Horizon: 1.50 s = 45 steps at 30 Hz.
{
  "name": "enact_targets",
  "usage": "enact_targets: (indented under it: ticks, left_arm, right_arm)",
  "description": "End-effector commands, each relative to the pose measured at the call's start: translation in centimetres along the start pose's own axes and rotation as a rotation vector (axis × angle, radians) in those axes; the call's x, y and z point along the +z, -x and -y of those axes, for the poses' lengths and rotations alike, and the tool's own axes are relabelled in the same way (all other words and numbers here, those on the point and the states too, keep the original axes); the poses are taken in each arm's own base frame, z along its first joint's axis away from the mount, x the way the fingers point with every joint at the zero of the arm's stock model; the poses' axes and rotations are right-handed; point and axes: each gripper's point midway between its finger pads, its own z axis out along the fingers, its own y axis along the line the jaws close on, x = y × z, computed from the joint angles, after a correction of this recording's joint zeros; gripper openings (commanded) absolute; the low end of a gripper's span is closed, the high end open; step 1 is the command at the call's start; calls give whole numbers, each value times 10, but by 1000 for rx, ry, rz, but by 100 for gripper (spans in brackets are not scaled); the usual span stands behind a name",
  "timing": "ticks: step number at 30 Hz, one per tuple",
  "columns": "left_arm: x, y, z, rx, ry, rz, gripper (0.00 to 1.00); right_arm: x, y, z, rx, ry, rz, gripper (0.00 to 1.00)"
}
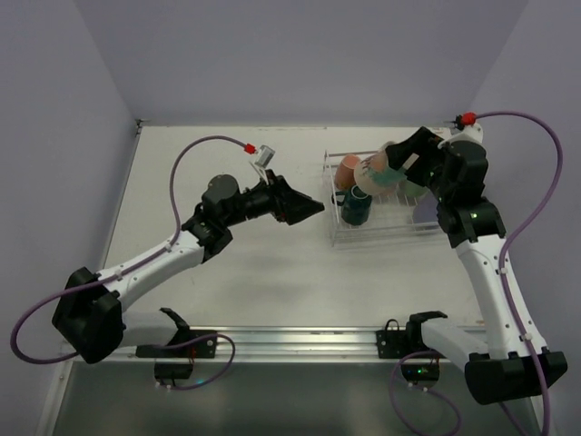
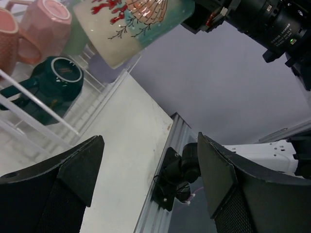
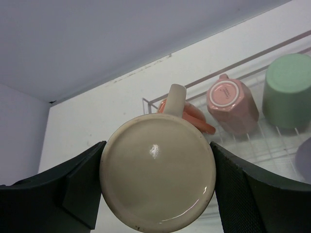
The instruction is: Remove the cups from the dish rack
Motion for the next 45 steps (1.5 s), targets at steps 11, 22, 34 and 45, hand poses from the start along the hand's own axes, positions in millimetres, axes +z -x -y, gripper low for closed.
enact_targets:
  ticks: [11,22,34,45]
  left_arm:
    - [73,51,23,4,-116,162,79]
    - [85,66,25,43,-133,212,79]
    - [74,83,43,72,-174,283,9]
    - [23,114,55,198,-44,438,0]
  right_arm:
    - [-33,56,-84,237,418,144,21]
    - [-45,40,-108,318,605,70,20]
    - [-35,7,-108,405,692,-31,23]
    - [-21,-35,-104,463,759,-175,94]
